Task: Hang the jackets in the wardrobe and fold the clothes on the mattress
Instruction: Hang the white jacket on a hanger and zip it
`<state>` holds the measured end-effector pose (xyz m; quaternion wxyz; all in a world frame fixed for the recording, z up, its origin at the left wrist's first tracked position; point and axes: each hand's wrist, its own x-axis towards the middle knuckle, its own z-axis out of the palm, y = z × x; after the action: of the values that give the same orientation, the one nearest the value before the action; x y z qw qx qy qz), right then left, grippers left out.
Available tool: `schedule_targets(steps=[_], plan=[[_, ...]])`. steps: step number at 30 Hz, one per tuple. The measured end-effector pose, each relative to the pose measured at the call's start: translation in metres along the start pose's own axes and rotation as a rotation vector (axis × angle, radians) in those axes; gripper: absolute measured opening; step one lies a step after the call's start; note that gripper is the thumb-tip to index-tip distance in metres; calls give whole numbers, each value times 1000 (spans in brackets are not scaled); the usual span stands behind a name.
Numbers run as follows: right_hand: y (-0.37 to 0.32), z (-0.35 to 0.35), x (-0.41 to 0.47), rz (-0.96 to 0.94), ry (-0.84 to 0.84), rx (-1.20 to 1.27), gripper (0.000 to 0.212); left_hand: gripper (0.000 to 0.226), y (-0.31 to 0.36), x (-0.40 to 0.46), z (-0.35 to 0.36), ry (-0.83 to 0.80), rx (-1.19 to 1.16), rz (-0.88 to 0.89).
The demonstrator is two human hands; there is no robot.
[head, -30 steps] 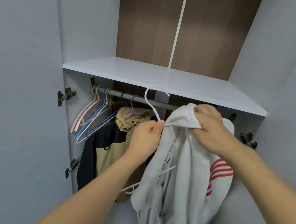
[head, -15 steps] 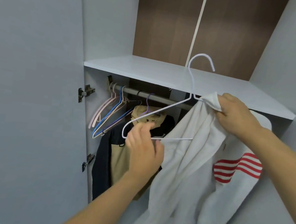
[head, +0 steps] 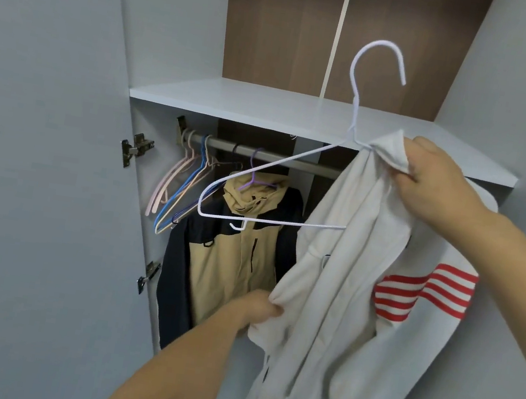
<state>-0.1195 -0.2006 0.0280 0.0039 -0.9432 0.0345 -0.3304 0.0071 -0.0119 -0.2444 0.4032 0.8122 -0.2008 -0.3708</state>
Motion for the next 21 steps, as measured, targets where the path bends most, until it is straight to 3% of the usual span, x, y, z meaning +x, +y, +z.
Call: schedule_targets(steps=[5,8,12,16,21], plan=[[17,-3,-23,100,-35,42,11,35,-17,-15,-71,-47,-301,-77],[23,8,-40,121,-67,86,12,37,-14,-35,-132,1,-377,-33],[19,29,-51,27,-140,52,33,39,26,-66,-179,95,-502,88],[23,47,-57,21,-174,-81,7,24,73,-95,-203,49,-527,158],[7,66,-49,174,-162,-50,10,17,128,-122,-204,36,-578,246]])
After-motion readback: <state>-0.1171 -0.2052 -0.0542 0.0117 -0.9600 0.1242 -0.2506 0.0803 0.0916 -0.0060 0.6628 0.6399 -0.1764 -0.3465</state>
